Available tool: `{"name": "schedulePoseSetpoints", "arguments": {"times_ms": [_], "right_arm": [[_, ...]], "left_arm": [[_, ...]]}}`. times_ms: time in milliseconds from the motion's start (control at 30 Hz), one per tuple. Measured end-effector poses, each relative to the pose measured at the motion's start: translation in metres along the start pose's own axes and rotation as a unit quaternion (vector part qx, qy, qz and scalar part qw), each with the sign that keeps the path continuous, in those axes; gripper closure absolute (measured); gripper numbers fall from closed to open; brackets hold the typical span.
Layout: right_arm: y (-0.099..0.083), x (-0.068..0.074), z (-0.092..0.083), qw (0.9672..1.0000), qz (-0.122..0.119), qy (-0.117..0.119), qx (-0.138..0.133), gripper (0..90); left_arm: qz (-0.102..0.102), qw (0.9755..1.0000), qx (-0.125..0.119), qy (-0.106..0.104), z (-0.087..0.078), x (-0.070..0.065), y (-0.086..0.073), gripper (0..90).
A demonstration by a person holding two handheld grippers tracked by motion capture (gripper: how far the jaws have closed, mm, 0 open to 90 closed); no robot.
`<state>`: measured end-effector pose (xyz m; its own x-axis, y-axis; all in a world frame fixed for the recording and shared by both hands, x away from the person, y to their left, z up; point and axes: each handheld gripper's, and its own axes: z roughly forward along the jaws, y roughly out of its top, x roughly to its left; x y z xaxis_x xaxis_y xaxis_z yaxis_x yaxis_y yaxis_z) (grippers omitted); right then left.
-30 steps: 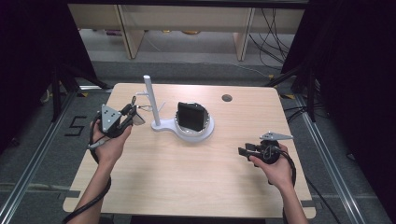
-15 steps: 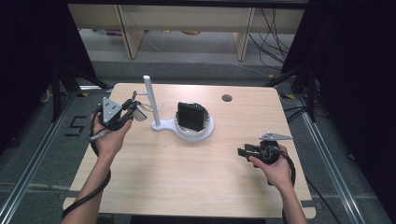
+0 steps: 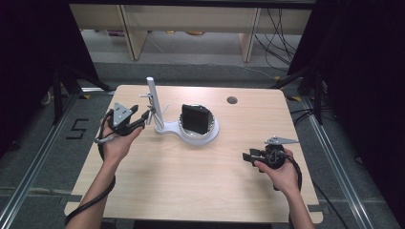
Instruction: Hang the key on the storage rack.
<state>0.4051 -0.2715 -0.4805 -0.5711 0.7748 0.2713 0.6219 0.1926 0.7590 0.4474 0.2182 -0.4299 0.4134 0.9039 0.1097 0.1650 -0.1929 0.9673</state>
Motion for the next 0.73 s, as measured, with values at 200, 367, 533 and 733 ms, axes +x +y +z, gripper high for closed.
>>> {"name": "schedulePoseSetpoints", "arguments": {"times_ms": [200,367,533,733], "right_arm": [[-0.008,-0.004,-0.002,0.9998,0.005,0.005,-0.018,54.2],[-0.015,-0.007,-0.001,0.9997,0.0,0.001,-0.026,54.8],[-0.02,-0.004,0.001,0.9997,0.012,-0.008,-0.022,54.8],[-0.024,-0.006,0.003,0.9996,0.014,0.001,-0.025,53.0]], "left_arm": [[-0.001,0.9999,0.0,-0.015,-0.029,0.001,-0.04,40.5],[-0.026,0.9997,0.0,-0.002,-0.054,0.002,-0.078,38.8],[-0.046,0.9989,0.003,0.013,-0.066,-0.001,-0.101,35.2],[-0.06,0.9981,-0.002,0.015,-0.067,-0.003,-0.107,32.6]]}}
